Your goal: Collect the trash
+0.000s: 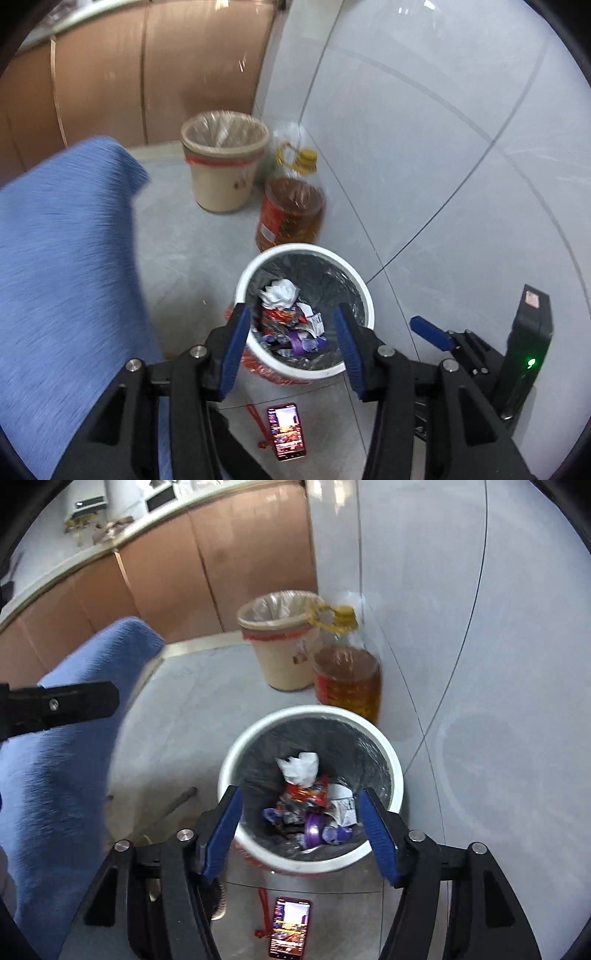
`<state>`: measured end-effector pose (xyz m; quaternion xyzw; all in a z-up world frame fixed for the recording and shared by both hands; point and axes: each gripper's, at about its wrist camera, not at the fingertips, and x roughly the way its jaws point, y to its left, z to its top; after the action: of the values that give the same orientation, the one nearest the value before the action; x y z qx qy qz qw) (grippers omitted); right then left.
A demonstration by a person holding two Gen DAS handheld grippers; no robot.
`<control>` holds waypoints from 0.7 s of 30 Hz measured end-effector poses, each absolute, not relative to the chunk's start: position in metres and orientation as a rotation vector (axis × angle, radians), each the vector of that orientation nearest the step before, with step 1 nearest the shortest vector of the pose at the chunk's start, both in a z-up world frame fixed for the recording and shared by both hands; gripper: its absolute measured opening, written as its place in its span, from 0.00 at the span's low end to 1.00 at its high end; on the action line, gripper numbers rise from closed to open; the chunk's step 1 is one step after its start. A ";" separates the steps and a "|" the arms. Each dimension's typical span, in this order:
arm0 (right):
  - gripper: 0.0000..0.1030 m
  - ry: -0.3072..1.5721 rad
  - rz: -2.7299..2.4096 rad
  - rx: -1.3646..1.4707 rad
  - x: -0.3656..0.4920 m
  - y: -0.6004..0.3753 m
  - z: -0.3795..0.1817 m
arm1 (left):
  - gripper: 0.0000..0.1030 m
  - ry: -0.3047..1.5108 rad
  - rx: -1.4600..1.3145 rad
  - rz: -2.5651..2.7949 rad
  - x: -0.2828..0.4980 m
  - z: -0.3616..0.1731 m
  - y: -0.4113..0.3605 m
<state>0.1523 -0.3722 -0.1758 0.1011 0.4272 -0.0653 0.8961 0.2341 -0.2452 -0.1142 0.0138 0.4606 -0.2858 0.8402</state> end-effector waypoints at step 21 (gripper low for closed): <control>0.88 0.617 0.035 0.081 0.039 -0.228 -0.037 | 0.73 0.516 0.085 -0.148 0.064 0.003 -0.053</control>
<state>0.0387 -0.2281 -0.0373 0.0399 0.3035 0.0173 0.9518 0.0640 -0.0535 0.0026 0.0419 0.2550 -0.0729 0.9633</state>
